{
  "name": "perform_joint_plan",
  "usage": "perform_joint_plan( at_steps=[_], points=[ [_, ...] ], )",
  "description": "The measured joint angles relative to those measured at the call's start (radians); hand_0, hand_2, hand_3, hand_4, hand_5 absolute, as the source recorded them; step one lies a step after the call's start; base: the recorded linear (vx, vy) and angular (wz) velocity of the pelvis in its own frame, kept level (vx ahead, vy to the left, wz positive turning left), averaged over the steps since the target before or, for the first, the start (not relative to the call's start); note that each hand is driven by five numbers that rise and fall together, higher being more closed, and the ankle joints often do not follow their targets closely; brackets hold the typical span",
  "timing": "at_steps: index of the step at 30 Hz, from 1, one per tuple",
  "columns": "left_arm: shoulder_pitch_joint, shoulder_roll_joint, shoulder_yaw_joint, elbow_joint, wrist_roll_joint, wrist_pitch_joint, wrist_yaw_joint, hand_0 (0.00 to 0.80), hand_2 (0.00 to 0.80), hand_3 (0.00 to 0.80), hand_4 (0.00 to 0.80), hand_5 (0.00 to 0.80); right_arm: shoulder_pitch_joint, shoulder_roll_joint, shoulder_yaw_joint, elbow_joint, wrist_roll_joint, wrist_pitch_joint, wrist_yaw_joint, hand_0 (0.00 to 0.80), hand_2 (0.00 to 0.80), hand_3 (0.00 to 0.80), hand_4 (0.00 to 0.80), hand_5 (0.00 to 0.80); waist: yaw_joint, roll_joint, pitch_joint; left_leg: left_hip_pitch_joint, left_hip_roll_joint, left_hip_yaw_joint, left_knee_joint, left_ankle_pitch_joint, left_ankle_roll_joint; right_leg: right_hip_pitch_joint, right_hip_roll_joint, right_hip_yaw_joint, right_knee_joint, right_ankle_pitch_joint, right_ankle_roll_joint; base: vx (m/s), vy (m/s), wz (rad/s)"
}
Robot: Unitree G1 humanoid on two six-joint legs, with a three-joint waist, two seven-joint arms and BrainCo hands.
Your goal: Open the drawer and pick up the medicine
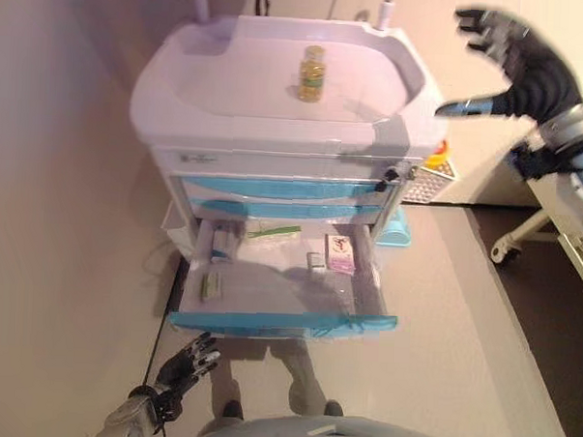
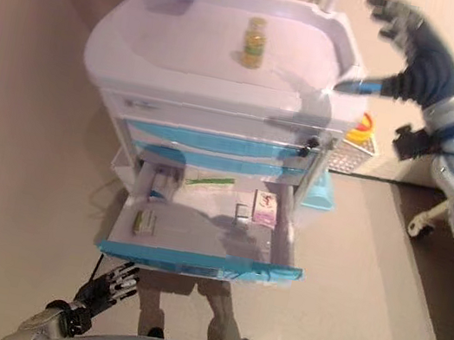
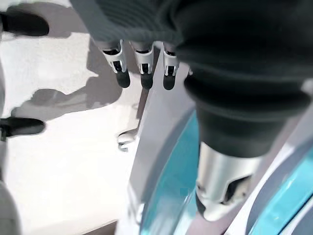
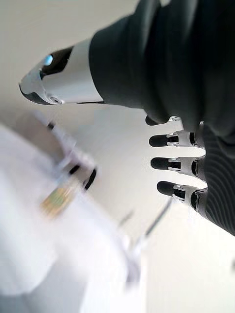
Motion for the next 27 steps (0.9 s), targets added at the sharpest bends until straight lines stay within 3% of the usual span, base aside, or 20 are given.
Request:
perform_joint_plan(
  at_steps=[11,16,21,27],
  points=[
    [-0.089,0.020,-0.145,0.017,0.185,-0.025,0.042,0.000,0.000,0.000,0.000,0.000,0.264,0.179,0.001,-0.062,0.120,-0.027,0.207,0.000,0.000,0.000,0.000,0.000,-0.075,0.047,0.030,0.013,0.006,0.072,0.000,-0.004,-0.002,-0.021,0.005,0.050,-0.018,0.030,0.002,-0.001,0.013,-0.19],
    [-0.143,0.034,-0.174,0.051,0.266,-0.063,0.062,0.000,0.000,0.000,0.000,0.000,0.297,0.192,0.035,-0.066,0.191,-0.038,0.323,0.000,0.000,0.000,0.000,0.000,-0.109,0.067,0.069,0.023,0.004,0.114,0.000,-0.011,0.000,-0.038,0.001,0.072,-0.014,0.041,0.007,0.001,0.035,-0.27],
    [-0.227,0.114,-0.250,0.093,0.363,-0.092,0.078,0.000,0.000,0.000,0.000,0.000,0.309,0.188,0.090,-0.070,0.300,-0.032,0.512,0.000,0.000,0.000,0.000,0.000,-0.155,0.087,0.102,0.024,-0.001,0.139,0.001,-0.013,-0.001,-0.062,0.000,0.102,-0.013,0.054,0.010,-0.036,0.094,-0.24],
    [-0.349,0.186,-0.295,0.160,0.377,-0.115,0.125,0.000,0.000,0.000,0.000,0.000,0.303,0.154,0.202,-0.101,0.418,0.098,0.710,0.000,0.000,0.000,0.000,0.000,-0.186,0.126,0.178,0.024,-0.014,0.174,0.001,-0.014,0.003,-0.106,-0.015,0.130,0.008,0.070,0.020,-0.036,0.166,-0.26]
  ],
)
